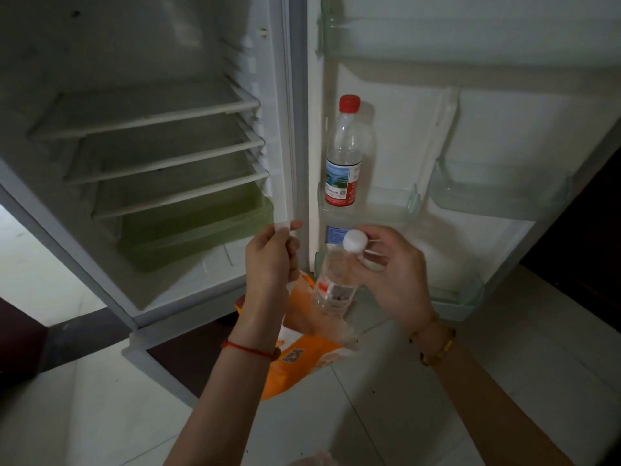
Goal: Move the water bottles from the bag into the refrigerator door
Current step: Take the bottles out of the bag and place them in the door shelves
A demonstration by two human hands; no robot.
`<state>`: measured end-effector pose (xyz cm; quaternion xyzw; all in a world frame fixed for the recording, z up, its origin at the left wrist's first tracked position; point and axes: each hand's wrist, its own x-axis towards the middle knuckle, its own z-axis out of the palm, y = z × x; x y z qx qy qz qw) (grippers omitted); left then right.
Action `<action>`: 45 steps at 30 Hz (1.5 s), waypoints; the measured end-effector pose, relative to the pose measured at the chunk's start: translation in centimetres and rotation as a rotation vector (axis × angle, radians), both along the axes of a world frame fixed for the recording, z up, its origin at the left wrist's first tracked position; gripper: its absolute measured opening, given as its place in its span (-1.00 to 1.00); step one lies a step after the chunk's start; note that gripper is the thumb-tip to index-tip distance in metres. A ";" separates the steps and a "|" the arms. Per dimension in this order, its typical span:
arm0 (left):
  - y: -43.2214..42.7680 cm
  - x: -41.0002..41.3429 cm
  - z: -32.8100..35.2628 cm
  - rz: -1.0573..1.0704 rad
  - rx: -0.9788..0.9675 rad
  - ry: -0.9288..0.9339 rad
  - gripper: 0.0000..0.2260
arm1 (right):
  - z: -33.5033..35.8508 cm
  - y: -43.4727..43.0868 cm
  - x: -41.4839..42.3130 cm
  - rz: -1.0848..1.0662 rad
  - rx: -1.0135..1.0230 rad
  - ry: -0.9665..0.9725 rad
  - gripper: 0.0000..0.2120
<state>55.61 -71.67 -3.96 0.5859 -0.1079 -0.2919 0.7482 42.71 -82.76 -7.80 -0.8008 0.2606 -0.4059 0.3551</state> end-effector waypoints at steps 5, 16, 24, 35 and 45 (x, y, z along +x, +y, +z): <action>0.3 0.6 -0.1 0.005 0.018 0.010 -0.75 | 4.7 -1.1 0.1 -0.056 -0.074 -0.114 -0.64; -0.4 1.1 0.3 0.002 -0.042 0.040 -0.77 | 11.6 -5.5 1.5 -0.165 -0.176 -0.289 -0.70; -1.6 0.5 1.4 -0.061 -0.051 -0.004 -0.75 | 13.8 -7.9 2.1 -0.247 -0.317 -0.309 -0.75; -2.7 -0.2 1.7 -0.081 -0.033 -0.065 -0.74 | 13.0 -10.9 4.8 -0.264 -0.379 -0.135 -0.73; -2.8 -0.1 1.4 -0.075 -0.009 -0.041 -0.74 | 10.9 -13.3 6.0 -0.260 -0.372 -0.049 -0.74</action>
